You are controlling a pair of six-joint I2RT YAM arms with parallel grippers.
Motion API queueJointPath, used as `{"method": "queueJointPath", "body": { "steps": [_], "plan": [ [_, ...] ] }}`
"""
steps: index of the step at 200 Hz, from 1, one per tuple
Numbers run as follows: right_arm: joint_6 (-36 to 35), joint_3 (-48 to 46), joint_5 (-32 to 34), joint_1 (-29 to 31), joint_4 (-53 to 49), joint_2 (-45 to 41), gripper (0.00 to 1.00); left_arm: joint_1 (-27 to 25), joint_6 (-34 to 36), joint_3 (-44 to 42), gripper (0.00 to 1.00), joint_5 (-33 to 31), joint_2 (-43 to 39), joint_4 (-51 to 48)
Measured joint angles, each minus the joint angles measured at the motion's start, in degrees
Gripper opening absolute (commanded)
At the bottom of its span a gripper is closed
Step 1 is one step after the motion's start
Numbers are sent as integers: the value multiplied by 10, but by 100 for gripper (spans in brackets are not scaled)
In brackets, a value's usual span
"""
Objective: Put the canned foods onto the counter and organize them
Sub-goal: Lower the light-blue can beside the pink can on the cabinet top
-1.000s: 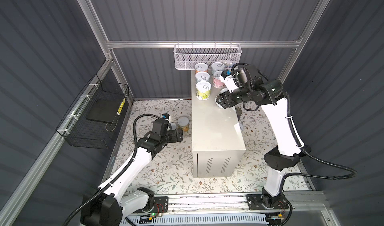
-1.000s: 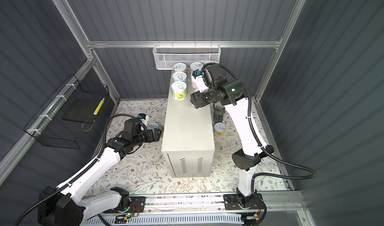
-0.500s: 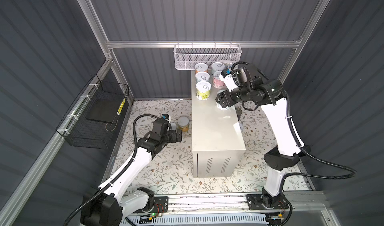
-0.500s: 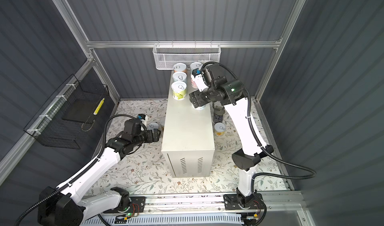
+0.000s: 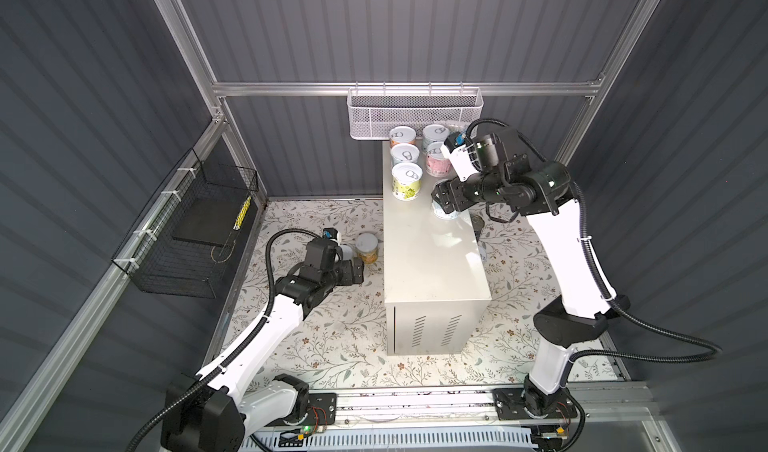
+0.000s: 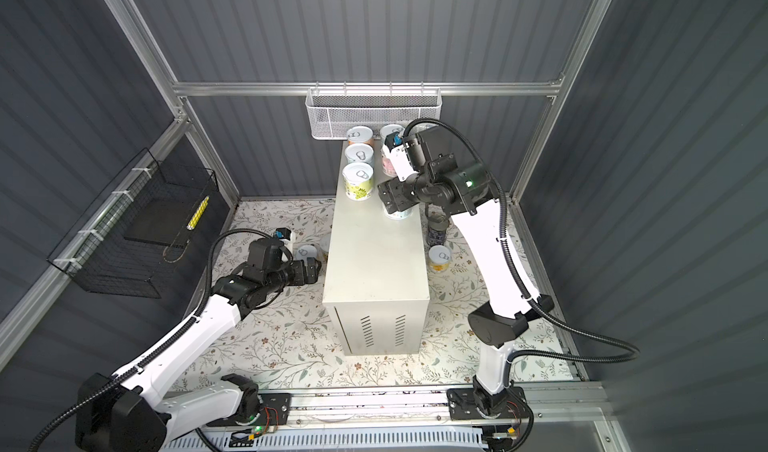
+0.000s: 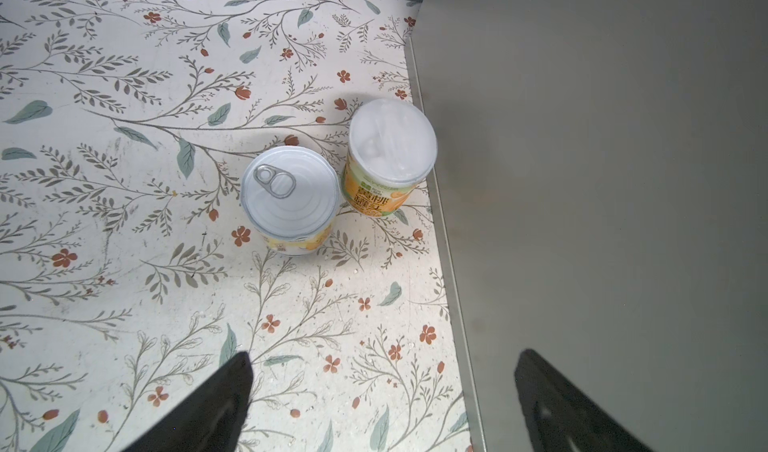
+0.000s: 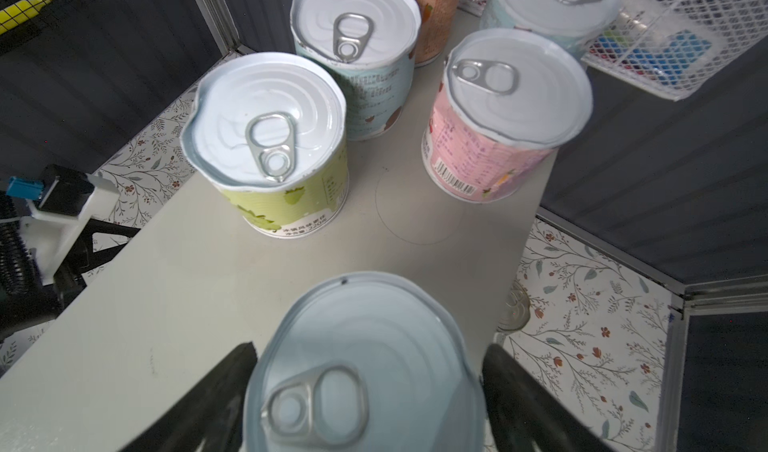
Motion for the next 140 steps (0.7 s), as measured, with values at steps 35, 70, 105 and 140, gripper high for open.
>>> {"method": "queueJointPath", "body": {
  "steps": [35, 70, 105, 140],
  "plan": [
    [2, -103, 28, 10, 54, -95, 83, 0, 0, 0, 100, 0, 0, 0],
    [16, -263, 34, 11, 130, -206, 74, 0, 0, -2, 99, 4, -1, 1],
    [35, -405, 31, 11, 201, -285, 69, 0, 0, -2, 99, 9, -1, 5],
    [50, -475, 31, 11, 263, -313, 71, 0, 0, -2, 99, 12, -1, 6]
  ]
}}
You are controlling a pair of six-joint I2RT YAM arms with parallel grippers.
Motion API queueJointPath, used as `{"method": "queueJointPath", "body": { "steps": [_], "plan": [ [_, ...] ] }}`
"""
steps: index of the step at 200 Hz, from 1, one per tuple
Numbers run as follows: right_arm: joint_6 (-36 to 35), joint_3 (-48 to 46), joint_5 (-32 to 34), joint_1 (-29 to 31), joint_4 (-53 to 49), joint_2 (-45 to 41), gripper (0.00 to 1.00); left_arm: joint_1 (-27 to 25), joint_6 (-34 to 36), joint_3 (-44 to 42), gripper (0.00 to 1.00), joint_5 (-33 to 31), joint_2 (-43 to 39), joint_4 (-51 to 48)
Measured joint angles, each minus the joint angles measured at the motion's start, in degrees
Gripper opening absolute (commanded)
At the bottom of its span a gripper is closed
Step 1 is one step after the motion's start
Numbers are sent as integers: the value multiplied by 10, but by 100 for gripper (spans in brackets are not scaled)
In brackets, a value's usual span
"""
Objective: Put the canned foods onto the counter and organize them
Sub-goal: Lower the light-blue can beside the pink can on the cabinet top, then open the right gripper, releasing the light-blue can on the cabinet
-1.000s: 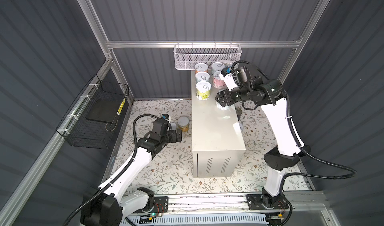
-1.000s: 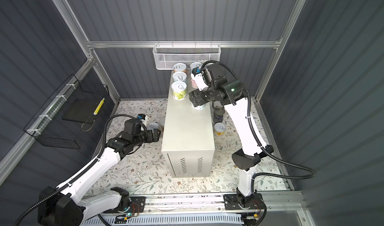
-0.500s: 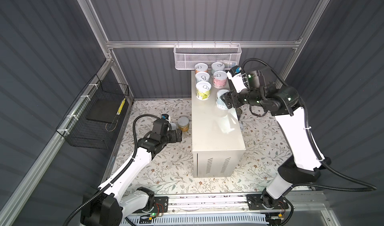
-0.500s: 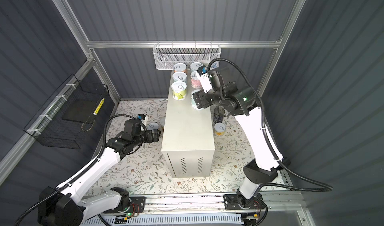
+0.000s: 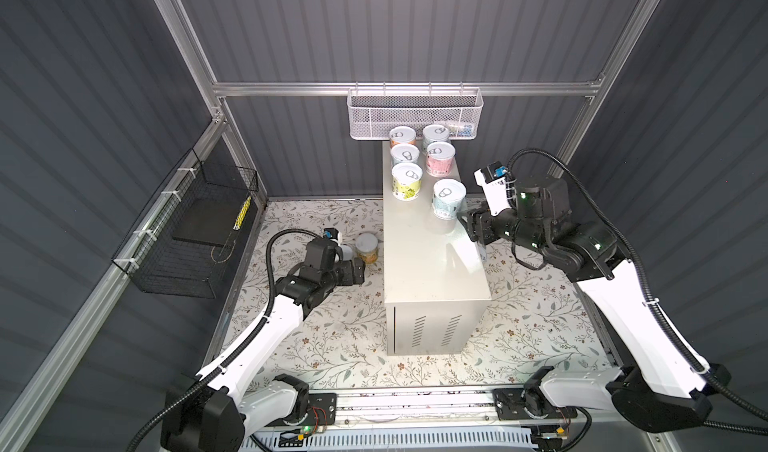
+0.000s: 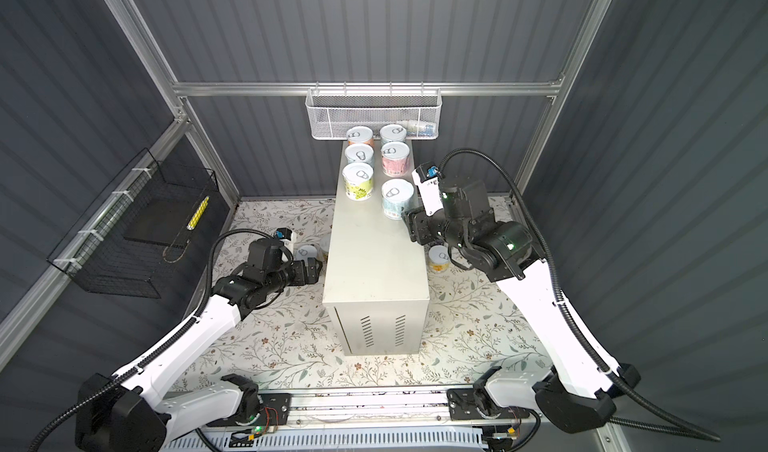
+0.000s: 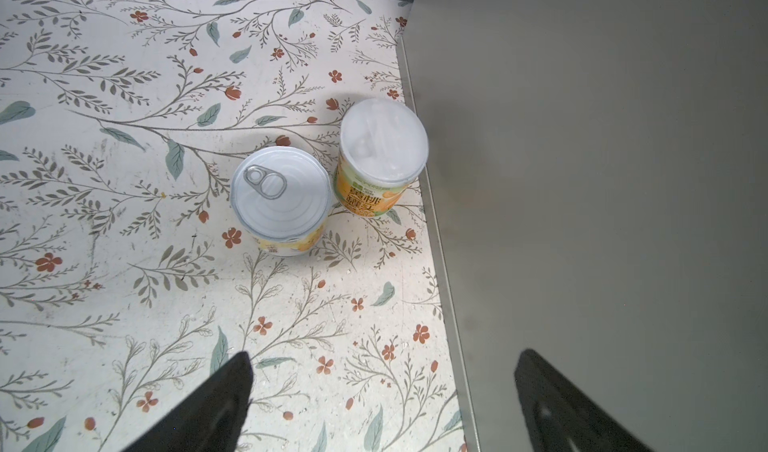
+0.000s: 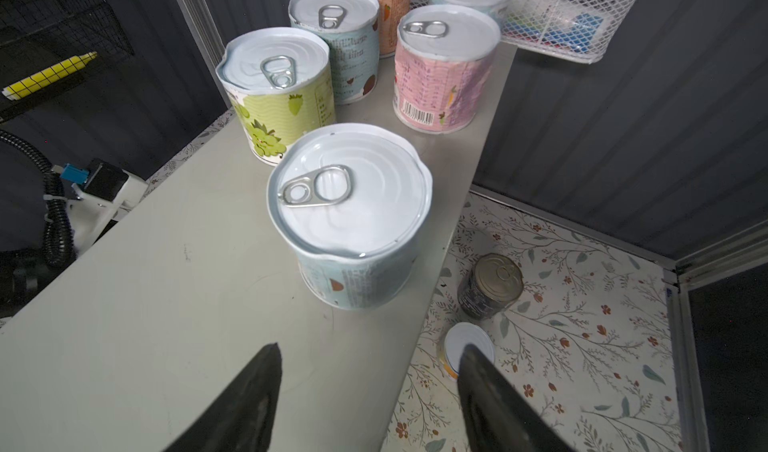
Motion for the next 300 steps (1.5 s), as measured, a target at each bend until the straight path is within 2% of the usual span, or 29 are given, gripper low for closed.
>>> {"method": "queueJointPath", "body": {
  "steps": [42, 127, 300],
  "plan": [
    [14, -58, -15, -9, 70, -2, 72, 0, 0, -3, 99, 4, 0, 7],
    [31, -63, -41, -35, 151, 31, 71, 0, 0, -3, 99, 4, 0, 7],
    [40, -9, -83, -75, 195, 130, 69, 0, 4, -3, 99, -3, 2, 7]
  ]
}}
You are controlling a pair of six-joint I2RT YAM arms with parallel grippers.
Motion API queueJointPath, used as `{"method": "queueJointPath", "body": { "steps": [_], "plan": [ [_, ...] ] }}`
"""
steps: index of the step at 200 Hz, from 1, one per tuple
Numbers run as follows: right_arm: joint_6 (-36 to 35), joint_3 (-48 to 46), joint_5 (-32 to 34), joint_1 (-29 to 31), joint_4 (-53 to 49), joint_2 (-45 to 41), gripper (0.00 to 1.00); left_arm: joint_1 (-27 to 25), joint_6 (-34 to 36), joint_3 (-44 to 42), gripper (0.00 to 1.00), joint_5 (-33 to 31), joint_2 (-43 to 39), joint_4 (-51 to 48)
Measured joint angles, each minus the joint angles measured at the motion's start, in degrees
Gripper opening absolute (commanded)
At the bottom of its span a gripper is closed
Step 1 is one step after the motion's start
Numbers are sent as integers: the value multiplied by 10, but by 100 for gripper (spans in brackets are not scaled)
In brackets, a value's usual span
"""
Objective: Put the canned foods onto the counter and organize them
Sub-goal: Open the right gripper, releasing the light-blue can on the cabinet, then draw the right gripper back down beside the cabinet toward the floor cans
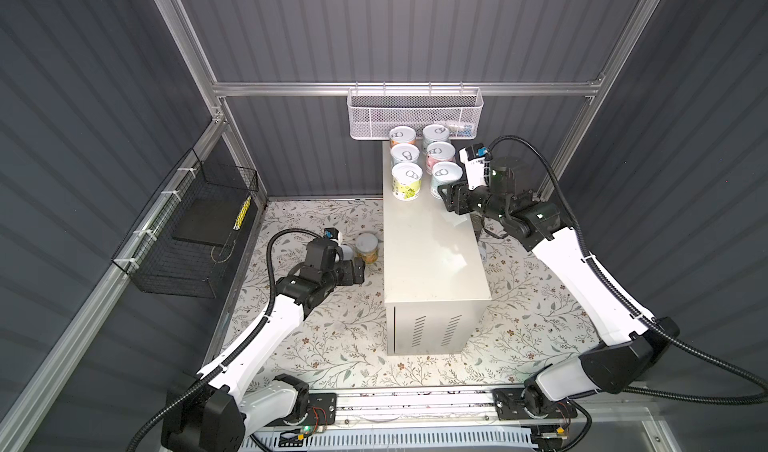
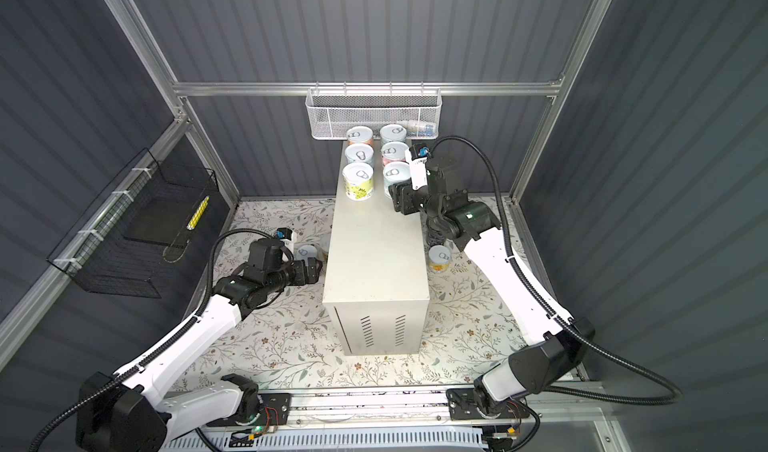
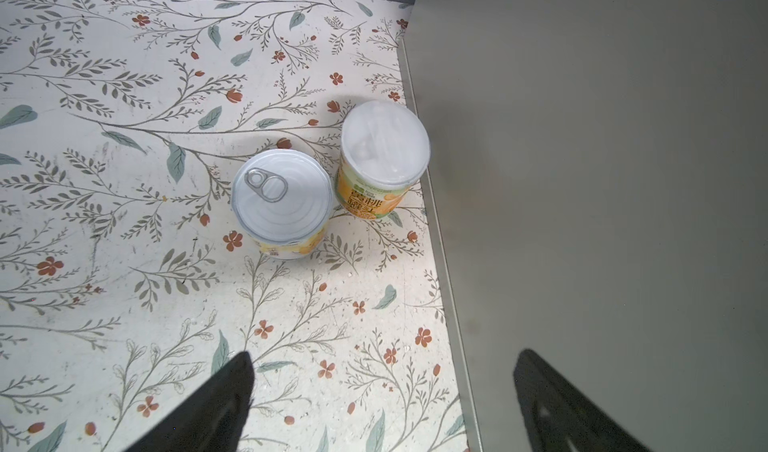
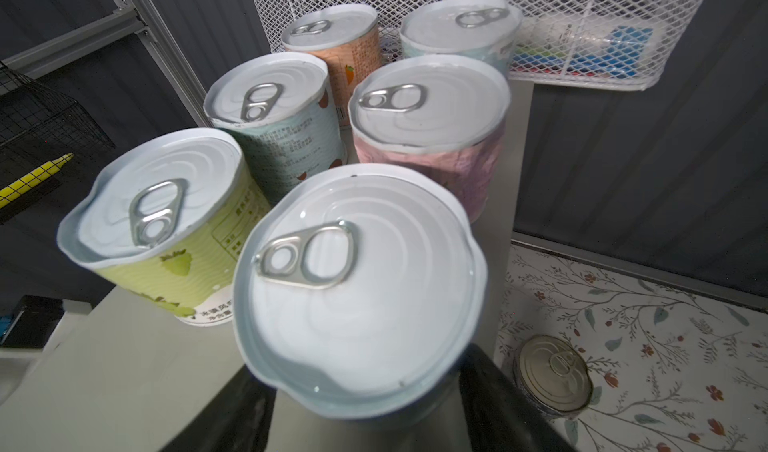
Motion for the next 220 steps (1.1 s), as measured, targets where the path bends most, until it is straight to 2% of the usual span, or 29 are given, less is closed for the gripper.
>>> {"method": "queueJointPath", "body": {
  "steps": [72, 86, 105, 150, 180, 220],
  "plan": [
    [4, 10, -3, 0, -3, 8, 73, 0, 0, 0, 100, -2, 0, 0],
    [4, 10, -3, 0, -4, 4, 76, 0, 0, 0, 99, -9, 0, 0],
    [7, 7, -2, 0, -8, -12, 84, 0, 0, 0, 100, -23, 0, 0],
    [23, -35, 27, -1, -9, -128, 95, 0, -10, -36, 100, -75, 4, 53],
    [41, -77, 60, -10, -16, -202, 96, 0, -25, -86, 99, -98, 4, 114],
    [88, -215, 64, -63, -10, -299, 99, 0, -41, -73, 99, -106, 24, 125]
  ]
}}
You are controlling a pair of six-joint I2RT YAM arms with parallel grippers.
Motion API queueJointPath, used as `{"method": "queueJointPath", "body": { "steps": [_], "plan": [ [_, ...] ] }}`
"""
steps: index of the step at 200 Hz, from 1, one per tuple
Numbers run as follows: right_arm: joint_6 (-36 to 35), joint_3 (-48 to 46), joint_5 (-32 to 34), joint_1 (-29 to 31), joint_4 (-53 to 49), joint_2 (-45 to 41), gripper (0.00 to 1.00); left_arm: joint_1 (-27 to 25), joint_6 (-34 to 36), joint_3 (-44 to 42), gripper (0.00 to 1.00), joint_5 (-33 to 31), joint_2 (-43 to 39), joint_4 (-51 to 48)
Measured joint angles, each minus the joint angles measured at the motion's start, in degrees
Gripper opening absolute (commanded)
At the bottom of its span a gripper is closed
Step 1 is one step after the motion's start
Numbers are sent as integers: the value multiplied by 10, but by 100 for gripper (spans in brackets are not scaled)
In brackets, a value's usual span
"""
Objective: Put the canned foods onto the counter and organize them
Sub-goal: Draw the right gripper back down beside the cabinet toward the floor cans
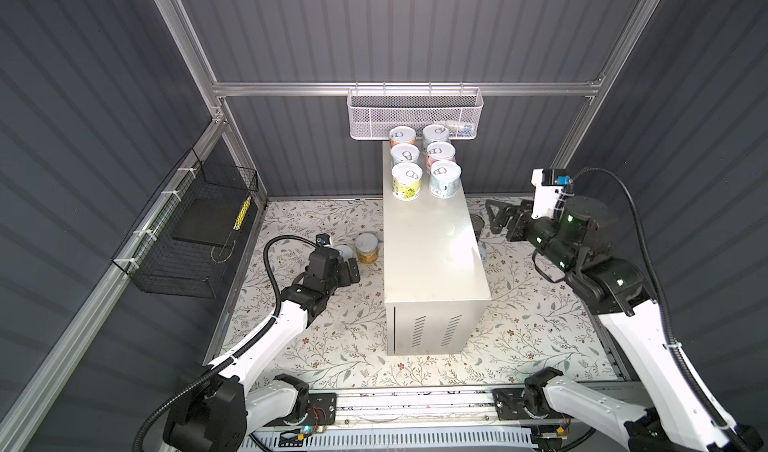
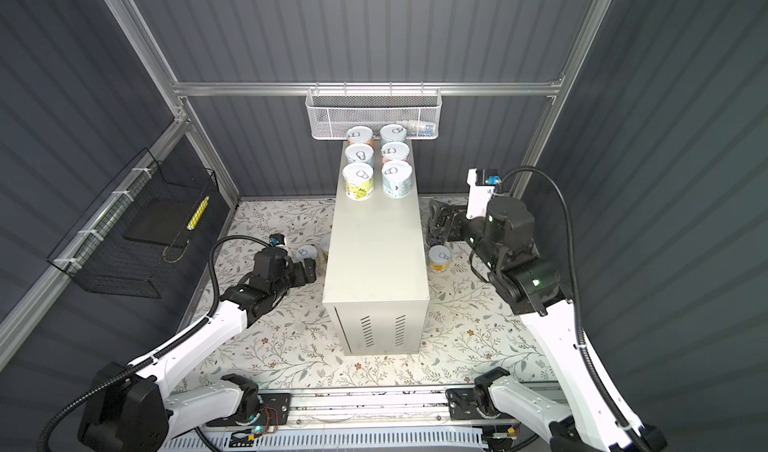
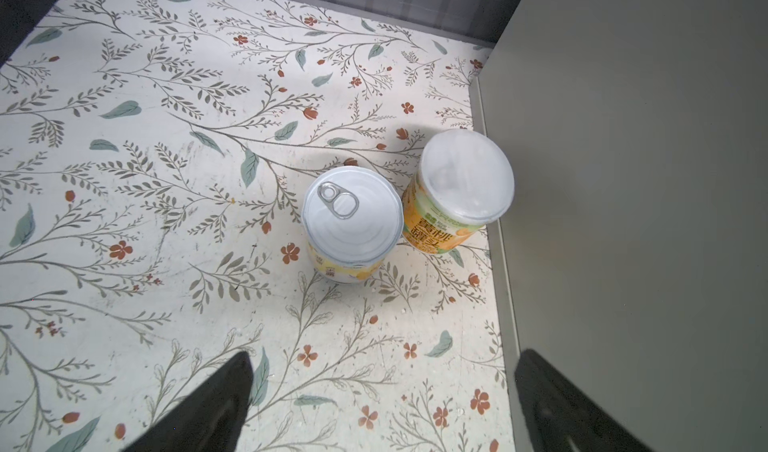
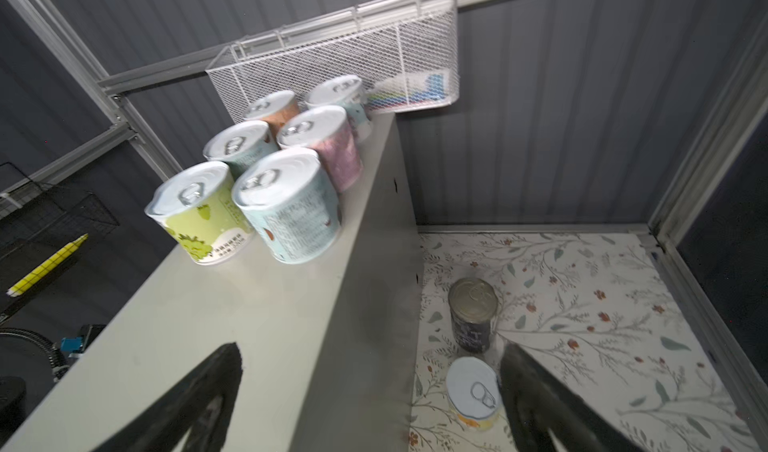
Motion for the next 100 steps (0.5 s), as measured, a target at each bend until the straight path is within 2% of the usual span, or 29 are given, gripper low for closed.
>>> {"method": "queueJointPath", "body": {
  "steps": [53, 76, 100],
  "plan": [
    [44, -196, 28, -19, 21, -65, 99, 0, 7, 4, 99, 7, -11, -17],
    [59, -217, 38, -32, 14, -36, 99, 0, 17, 4, 99, 7, -13, -22],
    [56, -218, 38, -46, 18, 32, 99, 0, 20, 3, 100, 10, -9, -21]
  ]
}}
